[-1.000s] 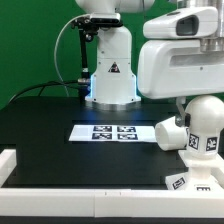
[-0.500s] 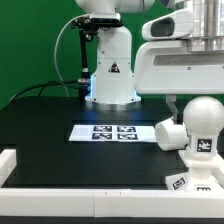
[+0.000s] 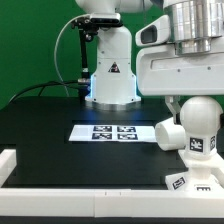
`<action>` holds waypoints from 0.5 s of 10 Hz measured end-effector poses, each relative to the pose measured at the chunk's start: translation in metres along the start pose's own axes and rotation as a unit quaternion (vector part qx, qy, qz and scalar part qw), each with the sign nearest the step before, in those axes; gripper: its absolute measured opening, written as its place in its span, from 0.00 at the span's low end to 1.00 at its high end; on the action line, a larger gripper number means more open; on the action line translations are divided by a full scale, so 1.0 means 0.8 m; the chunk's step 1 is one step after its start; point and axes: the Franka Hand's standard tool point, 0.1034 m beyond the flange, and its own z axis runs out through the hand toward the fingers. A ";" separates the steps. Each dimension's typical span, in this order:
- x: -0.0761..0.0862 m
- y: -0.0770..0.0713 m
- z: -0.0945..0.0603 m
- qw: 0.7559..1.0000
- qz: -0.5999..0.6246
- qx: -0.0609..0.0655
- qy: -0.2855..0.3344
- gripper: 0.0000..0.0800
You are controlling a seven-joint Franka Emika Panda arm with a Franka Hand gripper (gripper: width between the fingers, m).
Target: Assemble lamp
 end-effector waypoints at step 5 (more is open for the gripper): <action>-0.006 -0.006 -0.005 0.948 -0.316 -0.034 -0.011 0.87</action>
Offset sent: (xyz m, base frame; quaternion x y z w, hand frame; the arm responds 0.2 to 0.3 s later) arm -0.0053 0.0153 0.0083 -0.0323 -0.0059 -0.3490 0.9366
